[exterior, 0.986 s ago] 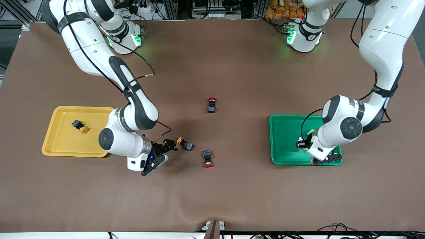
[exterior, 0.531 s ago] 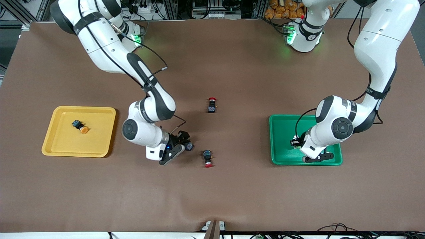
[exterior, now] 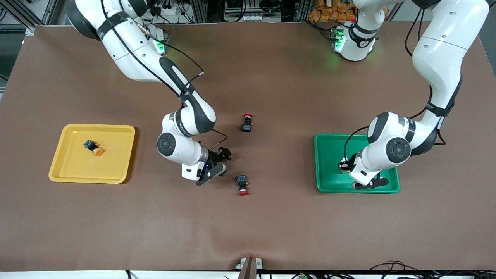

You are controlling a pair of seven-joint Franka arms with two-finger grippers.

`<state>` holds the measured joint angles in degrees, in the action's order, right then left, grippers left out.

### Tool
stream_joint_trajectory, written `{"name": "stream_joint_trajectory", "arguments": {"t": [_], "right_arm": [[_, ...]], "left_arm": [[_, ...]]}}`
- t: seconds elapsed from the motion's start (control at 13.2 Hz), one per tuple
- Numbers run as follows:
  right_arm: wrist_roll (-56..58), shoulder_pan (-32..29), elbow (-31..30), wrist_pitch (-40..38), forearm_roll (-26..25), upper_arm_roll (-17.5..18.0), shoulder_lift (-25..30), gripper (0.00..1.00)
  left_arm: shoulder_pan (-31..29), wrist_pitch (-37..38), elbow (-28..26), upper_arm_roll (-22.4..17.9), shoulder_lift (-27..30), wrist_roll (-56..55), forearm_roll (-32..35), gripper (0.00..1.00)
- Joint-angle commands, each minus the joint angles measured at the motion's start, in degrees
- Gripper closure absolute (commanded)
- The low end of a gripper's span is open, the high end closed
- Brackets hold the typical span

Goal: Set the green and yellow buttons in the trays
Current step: 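Grasp the second yellow-capped button with the right gripper, then open the left gripper over the green tray while the right gripper lifts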

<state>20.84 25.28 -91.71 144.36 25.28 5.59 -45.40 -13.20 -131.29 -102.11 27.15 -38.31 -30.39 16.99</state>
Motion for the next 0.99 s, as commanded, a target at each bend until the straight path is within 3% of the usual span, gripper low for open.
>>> {"name": "stream_joint_trajectory", "arguments": {"t": [0.0, 0.08, 0.23, 0.3, 0.46, 0.91], "right_arm": [[-0.5, 1.4, -1.4, 3.6, -0.1, -1.0, 0.2, 0.6], [0.5, 1.2, -2.2, 3.8, -0.7, -1.0, 0.3, 0.69], [3.1, 0.4, -2.4, 3.7, -1.7, -1.3, 0.7, 1.0], [3.2, 0.2, -2.3, 3.3, -1.7, -1.5, 0.8, 1.0], [5.6, -1.2, -2.3, 2.9, -1.9, -1.5, 1.7, 1.0], [3.8, -5.9, -1.5, -18.2, -2.0, -2.6, 9.9, 1.0]], "left_arm": [[-0.1, -0.6, -0.7, 0.3, 0.0, -1.2, 1.1, 1.0], [-0.2, -0.6, -0.8, 0.3, 0.2, -1.3, 0.9, 1.0], [-0.1, -0.2, -1.4, 0.4, 1.0, -3.4, 0.8, 0.88], [-0.2, 0.0, -1.8, 0.4, 1.6, -4.5, 0.8, 0.69], [-0.4, 0.4, -2.9, 0.4, 4.5, -3.8, 1.2, 0.0], [-1.3, 6.8, -1.8, 0.7, 16.1, -3.3, 0.9, 0.0]]}}
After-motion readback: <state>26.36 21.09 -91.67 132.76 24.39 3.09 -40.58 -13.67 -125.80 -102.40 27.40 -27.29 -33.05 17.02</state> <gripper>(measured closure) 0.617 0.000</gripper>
